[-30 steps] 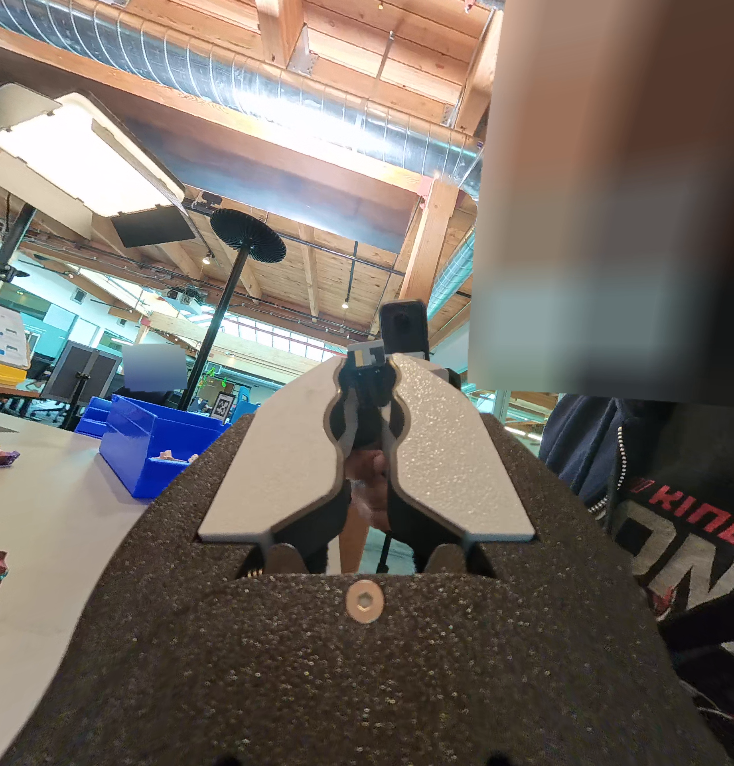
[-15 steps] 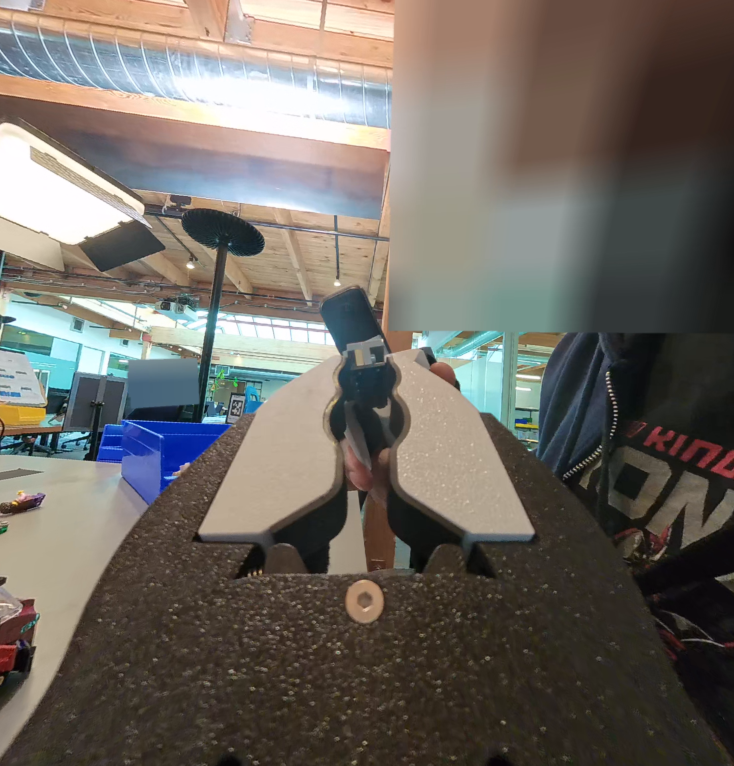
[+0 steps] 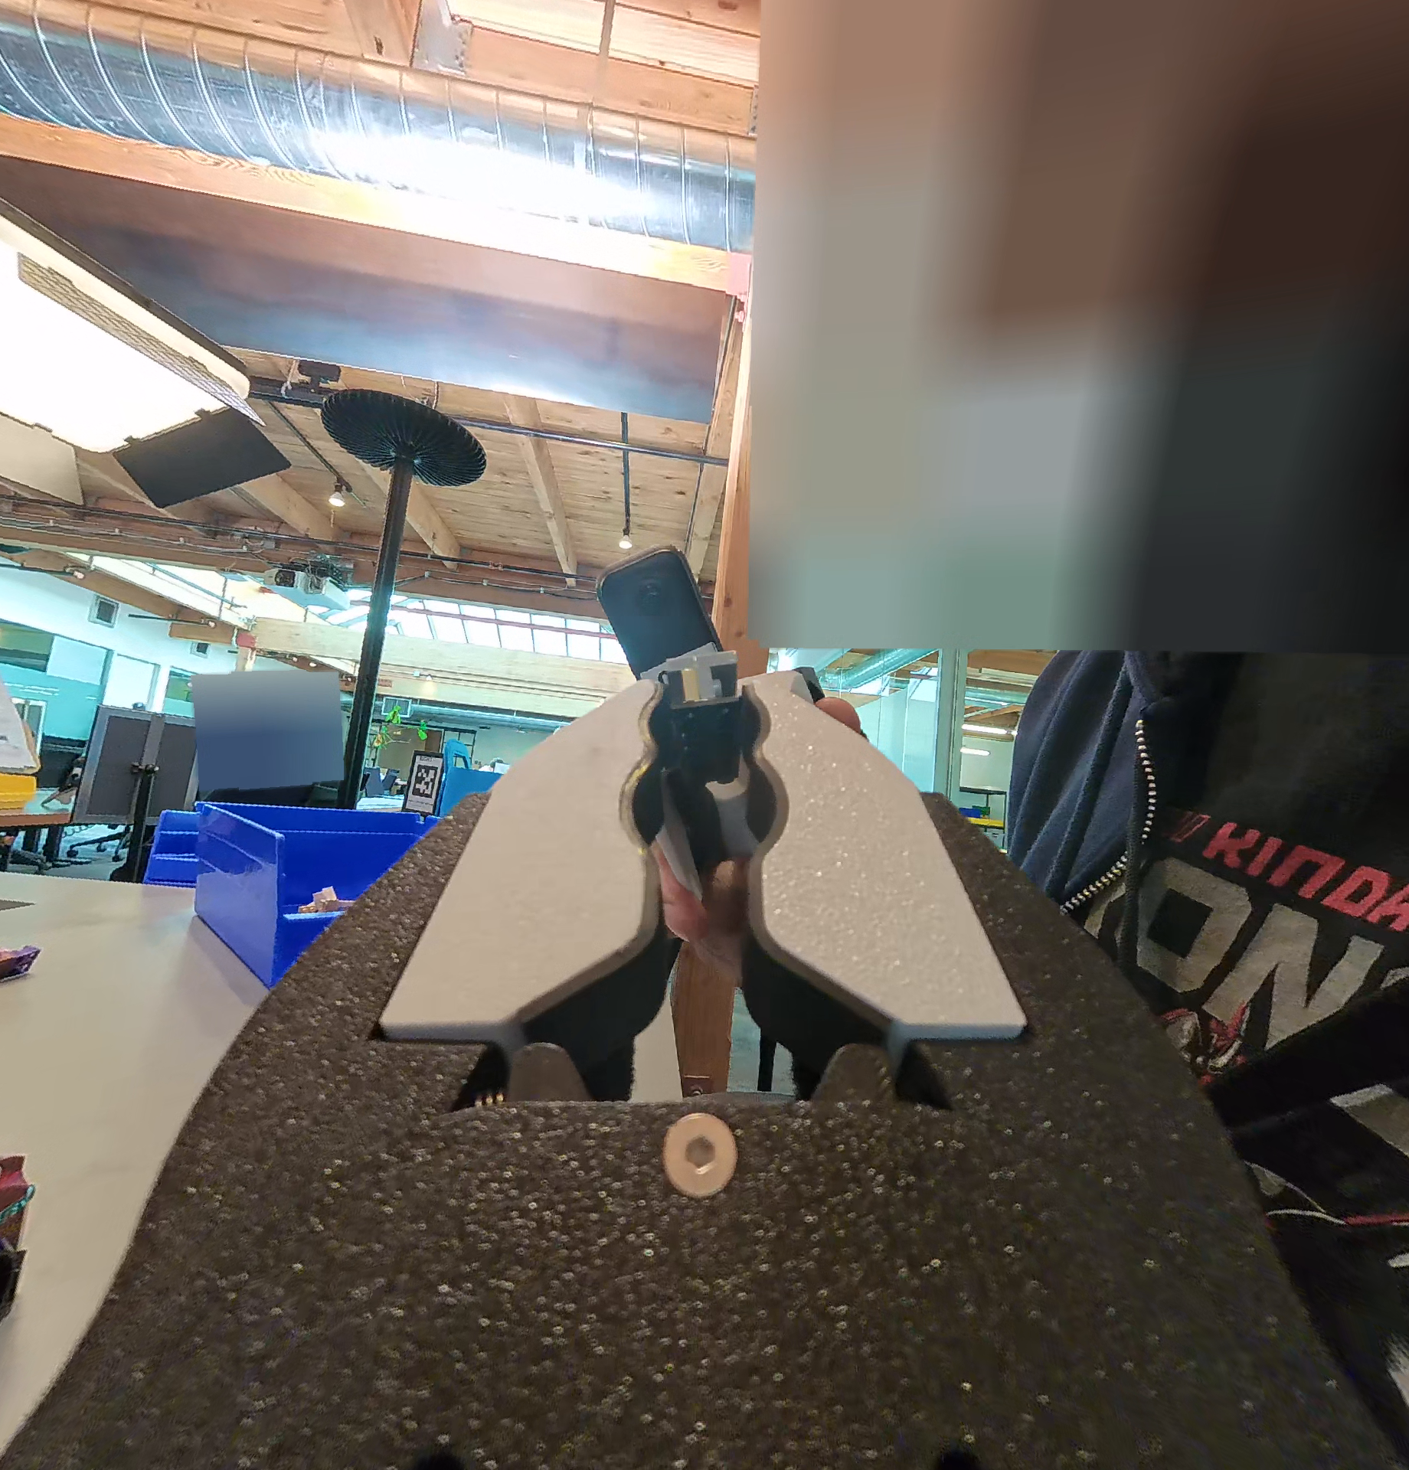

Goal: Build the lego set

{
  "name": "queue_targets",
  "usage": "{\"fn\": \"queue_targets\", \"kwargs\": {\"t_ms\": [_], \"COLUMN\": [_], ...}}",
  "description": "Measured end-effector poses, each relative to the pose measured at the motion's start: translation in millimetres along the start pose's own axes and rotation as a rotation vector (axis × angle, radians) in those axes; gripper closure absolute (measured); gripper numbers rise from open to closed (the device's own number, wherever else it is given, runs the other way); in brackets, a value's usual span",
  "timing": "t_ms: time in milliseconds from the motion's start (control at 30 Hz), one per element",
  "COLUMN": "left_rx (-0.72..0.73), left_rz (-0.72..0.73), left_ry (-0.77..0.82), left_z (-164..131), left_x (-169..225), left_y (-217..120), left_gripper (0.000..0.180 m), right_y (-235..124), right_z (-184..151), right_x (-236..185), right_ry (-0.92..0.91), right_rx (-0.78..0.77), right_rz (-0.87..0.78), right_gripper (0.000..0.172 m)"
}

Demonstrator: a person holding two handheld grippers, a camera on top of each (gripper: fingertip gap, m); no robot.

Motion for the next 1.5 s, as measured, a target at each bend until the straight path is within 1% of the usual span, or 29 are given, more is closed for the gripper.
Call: {"fn": "queue_targets", "kwargs": {"t_ms": [300, 367, 467, 600, 767, 900, 1100, 1233, 1333, 1433, 1500], "left_rx": [-0.006, -0.006, 0.022, 0.057, 0.085, 0.113, 0.094, 0.097, 0.105, 0.089, 0.111], "left_rz": [0.001, 0.038, 0.112, 0.190, 0.294, 0.358, 0.479, 0.554, 0.575, 0.631, 0.651], "left_ry": [-0.035, -0.058, -0.117, -0.192, -0.276, -0.327, -0.316, -0.390, -0.446, -0.451, -0.451], "left_z": [-0.4, -1.6, -0.7, 6.1, 14.3, 25.4, 47.5, 52.6, 49.9, 48.2, 51.1], "left_x": [-2.5, -7.8, -19.2, -34.7, -55.4, -73.2, -105.0, -128.4, -136.8, -143.5, -146.2], "left_y": [0.1, -0.1, -4.0, -12.6, -24.8, -38.0, -55.4, -63.7, -68.8, -76.2, -81.5], "left_gripper": [0.164, 0.164, 0.164, 0.164, 0.164, 0.164, 0.164, 0.164, 0.164, 0.164, 0.164], "right_y": [-0.4, -1.4, -3.8, -6.6, -6.0, -6.3, -16.8, -27.1, -32.7, -34.6, -35.2], "right_z": [0.1, 1.2, 3.0, 4.5, 7.8, 13.0, 32.4, 40.4, 39.0, 30.6, 22.7], "right_x": [0.7, 4.3, 8.7, 20.1, 43.9, 77.5, 139.5, 182.8, 209.5, 230.0, 238.0], "right_ry": [-0.050, -0.098, -0.196, -0.339, -0.475, -0.535, -0.526, -0.478, -0.426, -0.347, -0.314], "right_rx": [0.010, 0.019, 0.019, -0.014, -0.059, -0.131, -0.165, -0.188, -0.208, -0.248, -0.285], "right_rz": [-0.042, -0.109, -0.189, -0.308, -0.405, -0.475, -0.514, -0.548, -0.571, -0.577, -0.572], "right_gripper": [0.151, 0.150, 0.137, 0.129, 0.126, 0.126, 0.127, 0.130, 0.130, 0.131, 0.131]}}
Point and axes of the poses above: each gripper's, where its closed fingertips meet, y out along the fingers, z out of its top, x = y × z across the jaws, the point moved 6 cm from there along -y, back along the fingers, and after that the axes turned 4 degrees about z, right-handed, at the moved point
